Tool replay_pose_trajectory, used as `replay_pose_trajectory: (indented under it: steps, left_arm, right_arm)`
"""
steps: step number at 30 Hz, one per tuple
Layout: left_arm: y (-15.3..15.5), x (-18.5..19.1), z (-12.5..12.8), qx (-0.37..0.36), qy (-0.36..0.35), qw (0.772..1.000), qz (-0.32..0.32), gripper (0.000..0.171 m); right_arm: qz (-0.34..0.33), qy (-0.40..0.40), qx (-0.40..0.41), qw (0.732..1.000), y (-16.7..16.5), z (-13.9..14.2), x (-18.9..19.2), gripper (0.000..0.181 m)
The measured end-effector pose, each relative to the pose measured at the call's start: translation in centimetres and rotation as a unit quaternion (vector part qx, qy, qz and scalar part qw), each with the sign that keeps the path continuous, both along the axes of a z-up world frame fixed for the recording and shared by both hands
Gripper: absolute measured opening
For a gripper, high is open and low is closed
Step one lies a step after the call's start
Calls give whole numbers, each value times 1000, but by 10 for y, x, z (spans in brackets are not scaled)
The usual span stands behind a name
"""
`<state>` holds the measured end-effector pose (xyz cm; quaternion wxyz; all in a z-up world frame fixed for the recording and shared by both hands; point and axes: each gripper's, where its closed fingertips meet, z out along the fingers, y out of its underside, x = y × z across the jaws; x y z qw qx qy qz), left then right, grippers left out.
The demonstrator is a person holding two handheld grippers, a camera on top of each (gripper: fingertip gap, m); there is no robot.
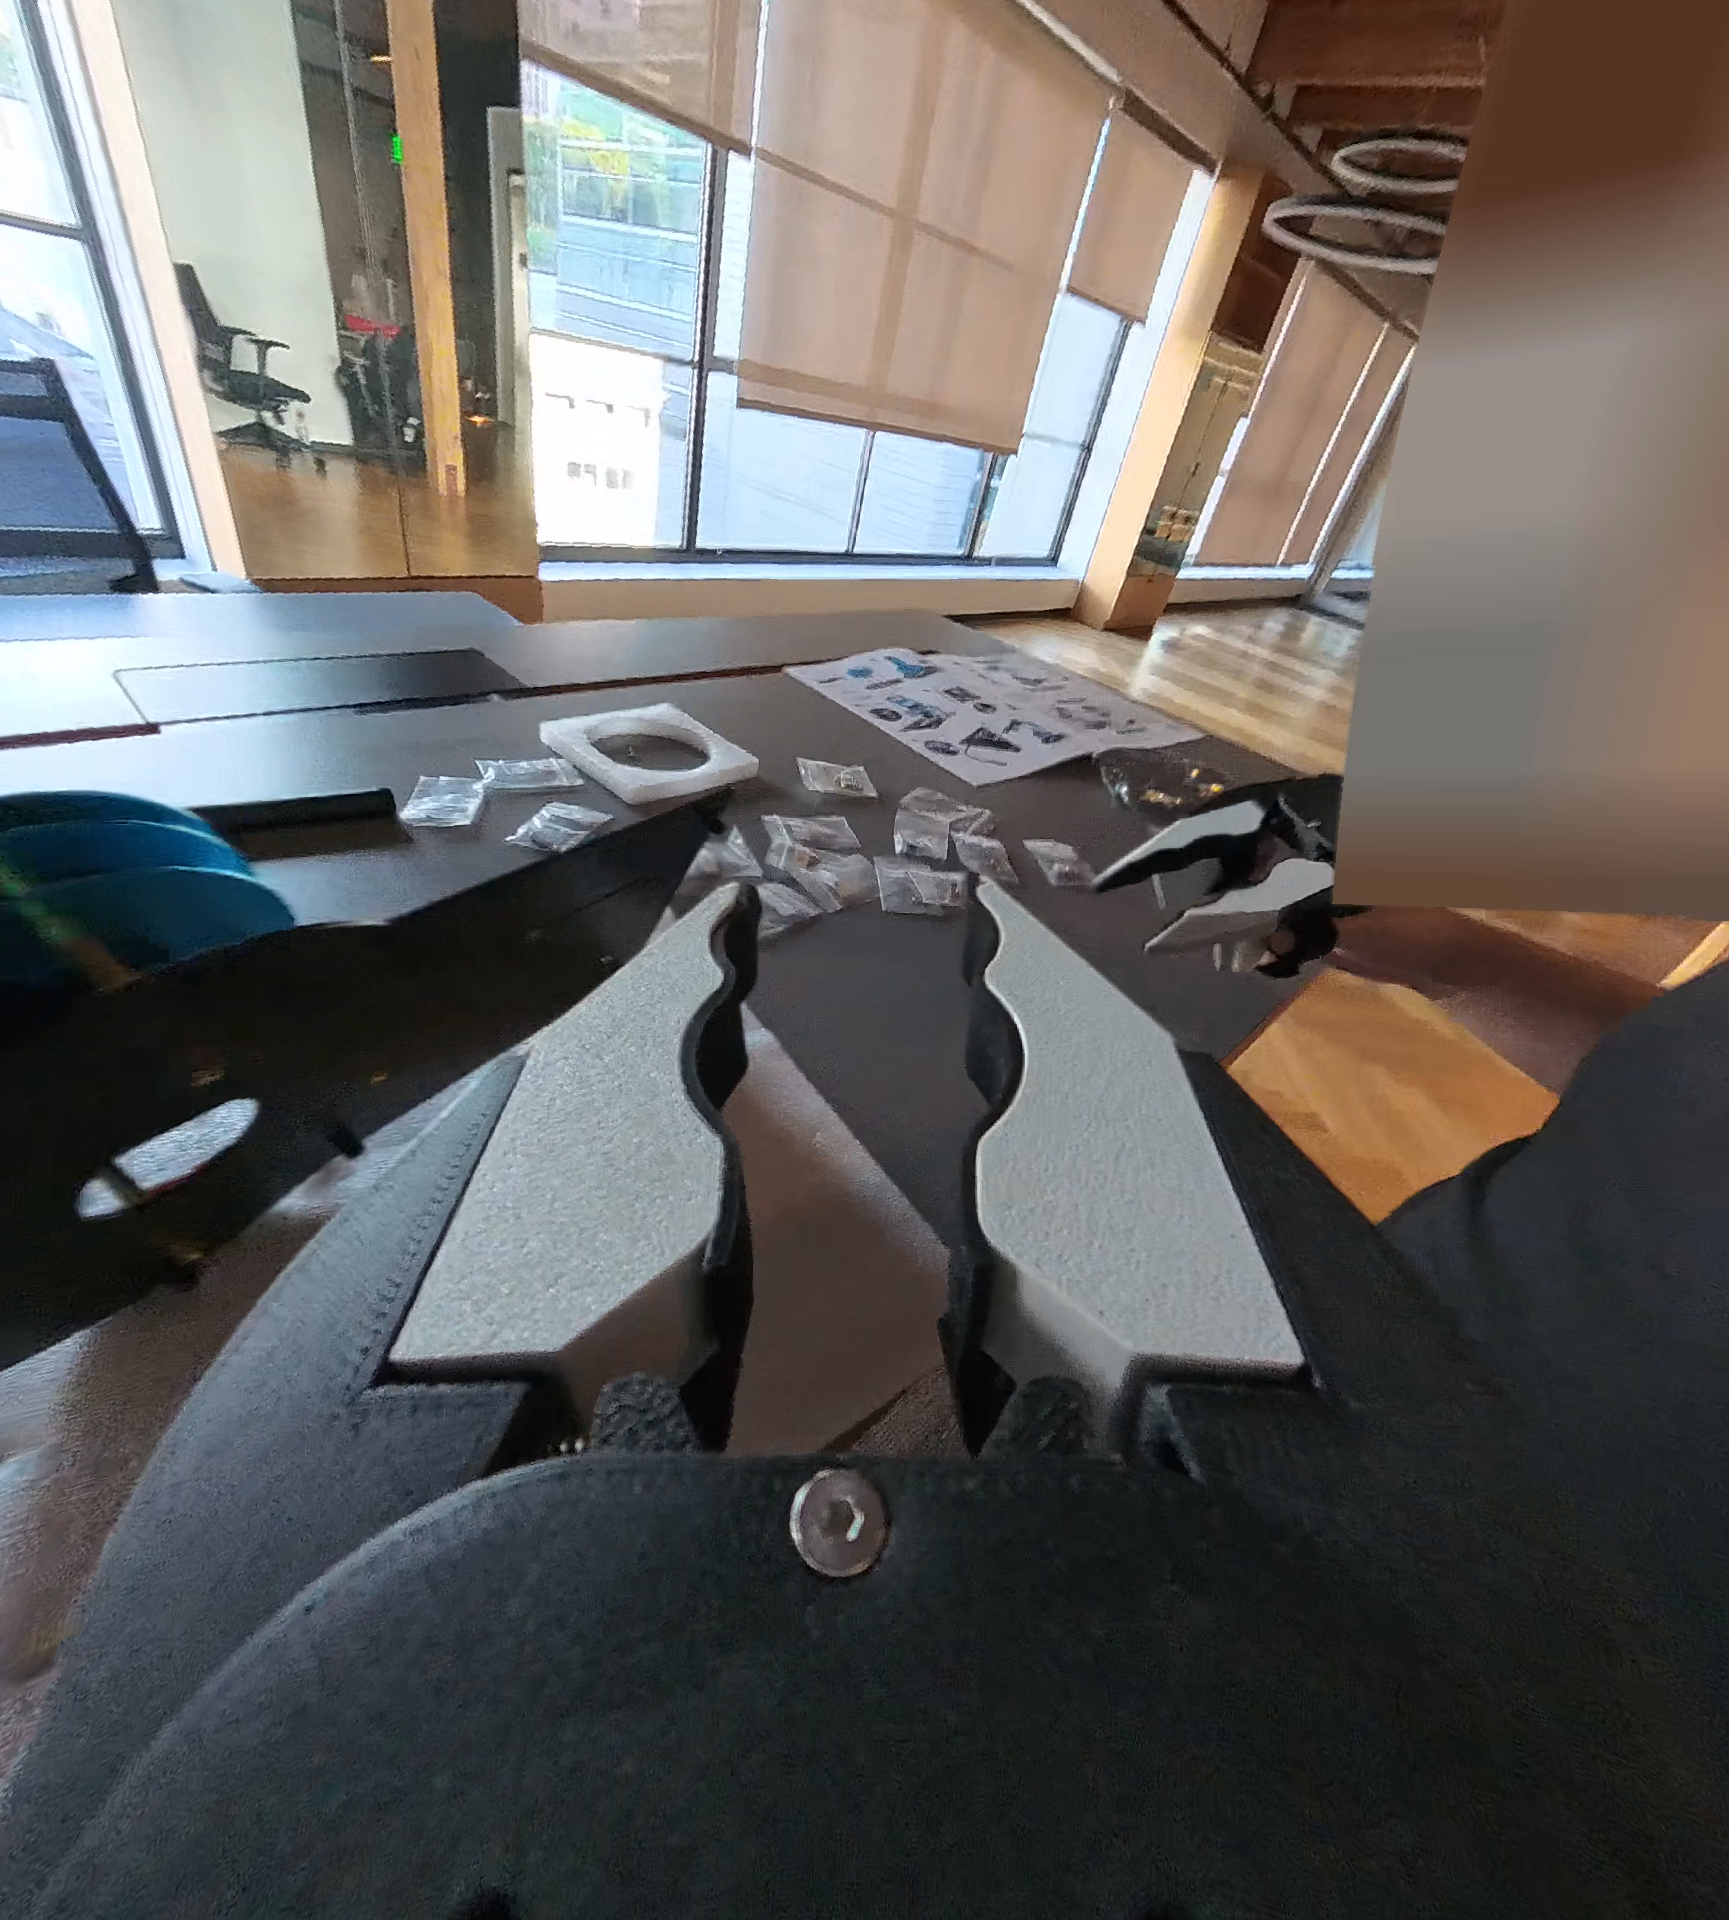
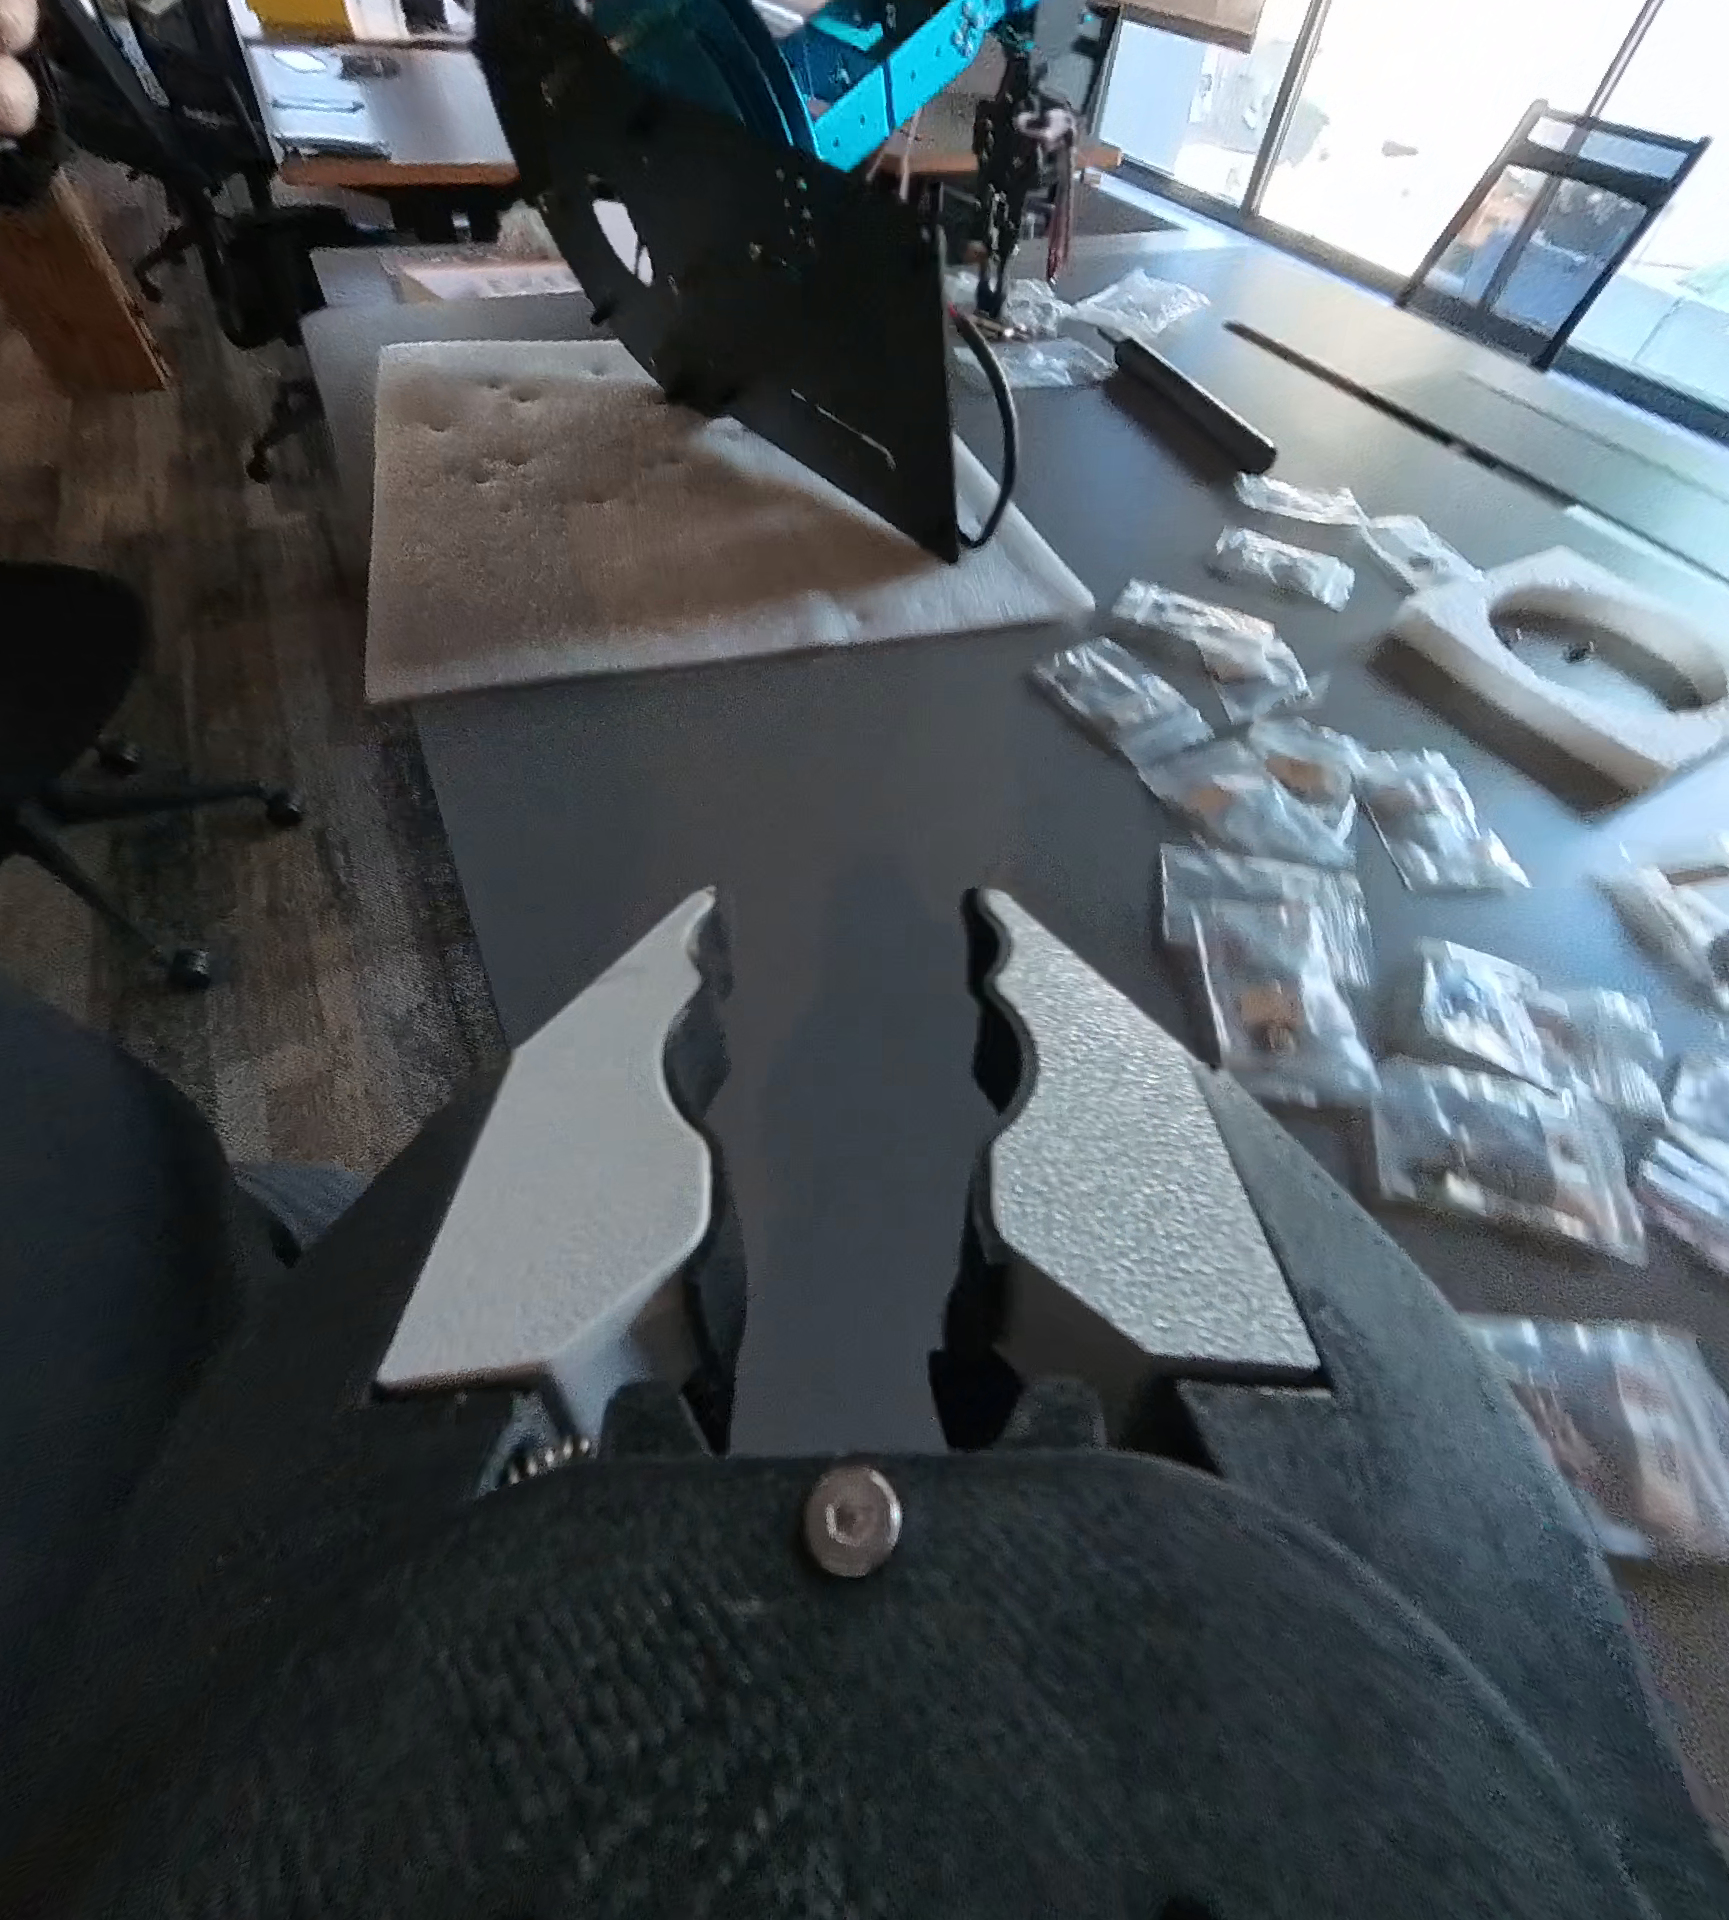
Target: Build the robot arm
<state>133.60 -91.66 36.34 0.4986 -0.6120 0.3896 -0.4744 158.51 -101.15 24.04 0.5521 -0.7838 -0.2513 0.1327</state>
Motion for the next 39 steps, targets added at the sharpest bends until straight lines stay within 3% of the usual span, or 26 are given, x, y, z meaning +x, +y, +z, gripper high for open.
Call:
replay_pose_trajectory:
  steps: [4, 9, 11, 14, 18, 20, 23, 28, 30, 32, 34, 36, 39]
  left_arm:
    - [-23, 40, -8, 6, 18, 1000, 5, 29]
    - [-34, 68, -13, 3, 42, 999, 2, 24]
    - [-29, 69, -15, 15, 66, 998, 20, 20]
    - [-24, 62, -14, 34, 86, 995, 42, 1]
    - [-21, 50, -9, 37, 76, 995, 44, 0]
    - [-11, 39, -8, 37, 79, 995, 48, 0]
    - [9, 20, 1, 55, 74, 994, 51, 0]
    - [46, -16, 23, 92, 66, 993, 47, 0]
    - [60, -34, 26, 102, 64, 991, 49, 0]
    - [74, -51, 26, 105, 66, 991, 55, 0]
    - [88, -68, 25, 99, 66, 991, 67, 0]
    - [99, -82, 22, 82, 66, 991, 80, 1]
    - [104, -99, 17, 68, 64, 991, 99, 2]
  right_arm:
    - [7, 27, -12, 1000, -23, 1, 25, 24]
    - [-1, 1, 23, 1000, -17, 9, 48, 9]
    - [-6, 15, 29, 999, -12, 12, 48, 5]
    - [-2, 31, 10, 999, -6, 5, 43, 14]
    - [11, 28, -20, 999, 10, -8, 41, 15]
    - [6, 42, -19, 999, 26, -3, 38, 0]
    - [7, 52, 0, 999, 56, 11, 28, 0]
    - [15, 5, 26, 1000, 132, 46, -1, 0]
    - [33, -12, -8, 999, 180, 60, -15, 0]
    - [80, -7, -48, 996, 230, 76, -41, 11]
    - [118, 2, -27, 993, 288, 94, -63, 15]
    - [118, -38, -55, 991, 354, 75, -69, 25]
    - [128, -140, -154, 970, 426, 8, -73, 38]
